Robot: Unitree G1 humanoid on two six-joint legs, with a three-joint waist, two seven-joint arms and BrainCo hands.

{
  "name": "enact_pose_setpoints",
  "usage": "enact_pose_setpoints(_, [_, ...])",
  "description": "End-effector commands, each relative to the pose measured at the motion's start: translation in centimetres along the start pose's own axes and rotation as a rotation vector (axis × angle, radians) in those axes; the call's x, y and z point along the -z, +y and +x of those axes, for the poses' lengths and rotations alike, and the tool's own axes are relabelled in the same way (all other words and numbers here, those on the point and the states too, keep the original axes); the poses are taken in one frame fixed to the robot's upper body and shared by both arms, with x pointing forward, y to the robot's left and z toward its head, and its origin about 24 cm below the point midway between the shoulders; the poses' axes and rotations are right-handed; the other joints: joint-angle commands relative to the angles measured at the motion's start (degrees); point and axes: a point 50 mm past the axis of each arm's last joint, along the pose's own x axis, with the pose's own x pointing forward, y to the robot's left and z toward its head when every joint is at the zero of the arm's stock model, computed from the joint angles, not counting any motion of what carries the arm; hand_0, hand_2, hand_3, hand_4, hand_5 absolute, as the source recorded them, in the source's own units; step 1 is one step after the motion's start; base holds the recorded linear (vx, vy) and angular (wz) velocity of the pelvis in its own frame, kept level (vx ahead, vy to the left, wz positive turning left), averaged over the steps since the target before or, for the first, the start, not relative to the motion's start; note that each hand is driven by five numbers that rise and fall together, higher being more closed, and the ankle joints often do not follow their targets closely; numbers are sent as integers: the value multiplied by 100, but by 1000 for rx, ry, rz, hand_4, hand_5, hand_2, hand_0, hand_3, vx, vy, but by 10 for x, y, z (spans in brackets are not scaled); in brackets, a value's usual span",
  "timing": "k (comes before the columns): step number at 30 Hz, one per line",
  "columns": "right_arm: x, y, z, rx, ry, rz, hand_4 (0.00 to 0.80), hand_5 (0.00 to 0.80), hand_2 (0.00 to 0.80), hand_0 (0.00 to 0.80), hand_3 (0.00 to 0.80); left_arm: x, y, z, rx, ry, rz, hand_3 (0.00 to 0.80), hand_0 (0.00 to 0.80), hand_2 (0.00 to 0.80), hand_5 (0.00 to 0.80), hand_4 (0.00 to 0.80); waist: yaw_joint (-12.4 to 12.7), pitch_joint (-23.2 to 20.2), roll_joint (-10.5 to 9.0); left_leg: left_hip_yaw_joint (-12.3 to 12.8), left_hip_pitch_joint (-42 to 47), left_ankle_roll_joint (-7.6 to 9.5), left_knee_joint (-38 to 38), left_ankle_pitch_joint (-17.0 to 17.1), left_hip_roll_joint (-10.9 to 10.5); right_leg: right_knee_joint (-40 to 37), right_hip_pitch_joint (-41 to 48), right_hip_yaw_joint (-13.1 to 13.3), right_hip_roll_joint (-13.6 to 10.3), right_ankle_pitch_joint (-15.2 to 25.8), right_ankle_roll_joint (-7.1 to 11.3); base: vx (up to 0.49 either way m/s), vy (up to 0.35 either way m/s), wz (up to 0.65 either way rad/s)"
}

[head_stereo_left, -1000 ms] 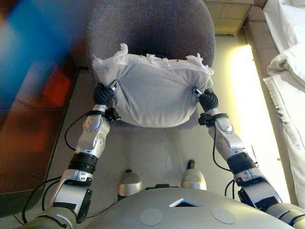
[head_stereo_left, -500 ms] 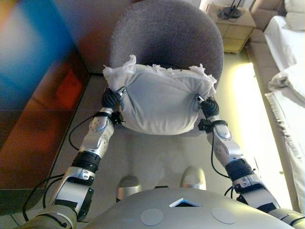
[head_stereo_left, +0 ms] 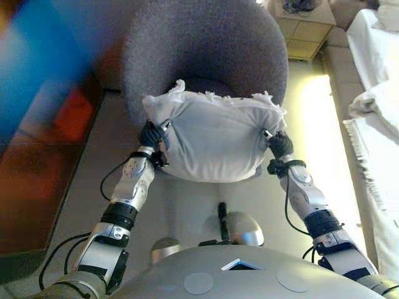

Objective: Pick up the cushion and take it to the sofa

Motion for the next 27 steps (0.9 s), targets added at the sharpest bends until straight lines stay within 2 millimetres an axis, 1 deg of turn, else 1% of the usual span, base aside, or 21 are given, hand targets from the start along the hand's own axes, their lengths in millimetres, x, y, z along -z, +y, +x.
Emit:
enact_pose_setpoints(1, [-35, 27, 6, -136, -176, 29, 800, 800, 800, 800, 800, -45, -4, 0, 25, -223, -62, 800, 800, 800, 800, 800, 101, -607, -162, 74, -166, 146, 2433, 1645, 41, -354, -284, 263, -117, 655, 74, 262, -164, -36])
enact_pose_setpoints(3, [-32, 25, 5, -130, -173, 36, 800, 800, 800, 800, 800, -42, -5, -1, 27, -215, -65, 800, 800, 800, 800, 800, 207, -571, -229, 77, -645, 299, 2627, 1484, 164, -315, -37, 283, -116, 489, -7, 276, -41, -43])
enact_pose_setpoints(4, [-30, 25, 6, -124, -176, 37, 800, 800, 800, 800, 800, -41, -7, 0, 40, -212, -58, 800, 800, 800, 800, 800, 275, -543, -254, 39, -873, 388, 2548, 1411, 148, -341, 98, 364, -89, 428, -17, 263, 69, -35])
enact_pose_setpoints(6, [-31, 24, 6, -109, -182, 42, 800, 800, 800, 800, 800, -40, -8, 1, 54, -211, -50, 800, 800, 800, 800, 800, 371, -474, -221, 33, -1097, 467, 2116, 1375, 164, -364, 283, 433, -16, 315, 4, 159, 72, -4])
enact_pose_setpoints(7, [-31, 24, 6, -109, -182, 42, 800, 800, 800, 800, 800, -40, -8, 1, 54, -211, -50, 800, 800, 800, 800, 800, 373, -470, -221, 35, -1092, 468, 2114, 1375, 164, -364, 286, 435, -16, 314, 5, 295, 205, -3])
enact_pose_setpoints(8, [-34, 22, 9, -83, -171, 97, 800, 800, 800, 800, 800, -41, -8, 2, 70, -207, -42, 800, 800, 800, 800, 800, 499, -424, -113, 19, -1152, 474, 918, 1464, 236, -409, 502, 452, 54, 114, 107, 420, 313, 2])
enact_pose_setpoints(9, [-33, 22, 10, -79, -161, 133, 800, 800, 800, 800, 800, -42, -8, 3, 76, -205, -38, 800, 800, 800, 800, 800, 604, -390, -21, -39, -1228, 405, 116, 1630, 277, -428, 676, 474, 85, -25, 173, 575, 414, 9])
enact_pose_setpoints(12, [-28, 23, 9, -71, -142, 130, 800, 800, 800, 800, 800, -38, -9, 3, 81, -198, -47, 800, 800, 800, 800, 800, 826, -338, 90, -90, -1388, 270, -1274, 1828, 292, -607, 1169, 520, -19, -255, 332, 418, 269, 5])
enact_pose_setpoints(13, [-25, 24, 8, -71, -132, 128, 800, 800, 800, 800, 800, -37, -9, 3, 83, -195, -47, 800, 800, 800, 800, 800, 890, -339, 139, -94, -1477, 220, -1516, 1976, 311, -630, 1302, 543, -26, -318, 364, 472, 255, -34])
enact_pose_setpoints(14, [-22, 23, 6, -69, -121, 124, 800, 800, 800, 800, 800, -36, -8, 1, 83, -192, -44, 800, 800, 800, 800, 800, 954, -349, 166, -96, -1599, 197, -1673, 2099, 295, -644, 1446, 581, -44, -396, 390, 396, 205, -36])
enact_pose_setpoints(16, [-19, 23, 6, -70, -109, 115, 800, 800, 800, 800, 800, -36, -6, 1, 85, -197, -44, 800, 800, 800, 800, 800, 1020, -387, 189, -22, -1759, 183, -1767, 2177, 283, -597, 1615, 539, -134, -575, 438, 343, 213, -34])
enact_pose_setpoints(17, [-20, 23, 7, -73, -114, 113, 800, 800, 800, 800, 800, -38, -6, 2, 88, -204, -47, 800, 800, 800, 800, 800, 1006, -415, 214, 109, -1717, 237, -1722, 2113, 302, -523, 1618, 467, -183, -660, 455, 263, 232, -65])
enact_pose_setpoints(18, [-22, 26, 9, -76, -121, 116, 800, 800, 800, 800, 800, -41, -7, 4, 88, -212, -47, 800, 800, 800, 800, 800, 1004, -428, 249, 115, -1680, 246, -1653, 2087, 287, -361, 1607, 402, -253, -746, 498, 219, 237, -82])
enact_pose_setpoints(19, [-23, 28, 11, -75, -130, 129, 800, 800, 800, 800, 800, -43, -8, 7, 92, -219, -43, 800, 800, 800, 800, 800, 981, -426, 282, 174, -1631, 351, -1514, 1941, 235, -151, 1586, 375, -325, -845, 533, 193, 198, -91])
enact_pose_setpoints(21, [-23, 29, 12, -60, -135, 152, 800, 800, 800, 800, 800, -44, -8, 10, 91, -215, -38, 800, 800, 800, 800, 800, 1028, -445, 234, 152, -1685, 501, -1259, 1743, 75, 367, 1507, 312, -540, -580, 694, 158, 149, -46])
enact_pose_setpoints(22, [-26, 32, 12, -59, -146, 158, 800, 800, 800, 800, 800, -45, -9, 11, 95, -218, -29, 800, 800, 800, 800, 800, 1066, -460, 226, 248, -1665, 592, -1188, 1676, 17, 1010, 1341, 181, -750, -190, 779, 123, 181, -5])
enact_pose_setpoints(23, [-26, 36, 13, -62, -154, 165, 800, 800, 800, 800, 800, -45, -10, 11, 96, -220, -17, 800, 800, 800, 800, 800, 1067, -442, 288, 308, -1571, 680, -1169, 1588, -4, 1737, 1081, 185, -853, 76, 796, 113, 198, -2])
enact_pose_setpoints(24, [-26, 38, 13, -65, -155, 169, 800, 800, 800, 800, 800, -45, -10, 12, 92, -220, -12, 800, 800, 800, 800, 800, 1063, -423, 337, 324, -1493, 717, -1164, 1541, -8, 2115, 902, 229, -842, 130, 774, 101, 154, 0])
enact_pose_setpoints(25, [-27, 39, 14, -64, -157, 172, 800, 800, 800, 800, 800, -46, -10, 12, 90, -218, -10, 800, 800, 800, 800, 800, 1054, -412, 358, 326, -1450, 732, -1162, 1517, -16, 2240, 819, 242, -839, 170, 759, 184, 161, 12])
enact_pose_setpoints(26, [-25, 41, 16, -59, -158, 184, 800, 800, 800, 800, 800, -46, -8, 15, 85, -208, -7, 800, 800, 800, 800, 800, 1065, -370, 413, 339, -1299, 773, -1099, 1405, -74, 2578, 617, 112, -992, 325, 690, 241, 128, 11])
enact_pose_setpoints(27, [-24, 43, 17, -52, -156, 193, 800, 800, 800, 800, 800, -46, -7, 16, 86, -201, -6, 800, 800, 800, 800, 800, 1101, -376, 390, 362, -1233, 771, -1063, 1355, -139, 2415, 619, -21, -1096, 344, 652, 298, 95, -8])
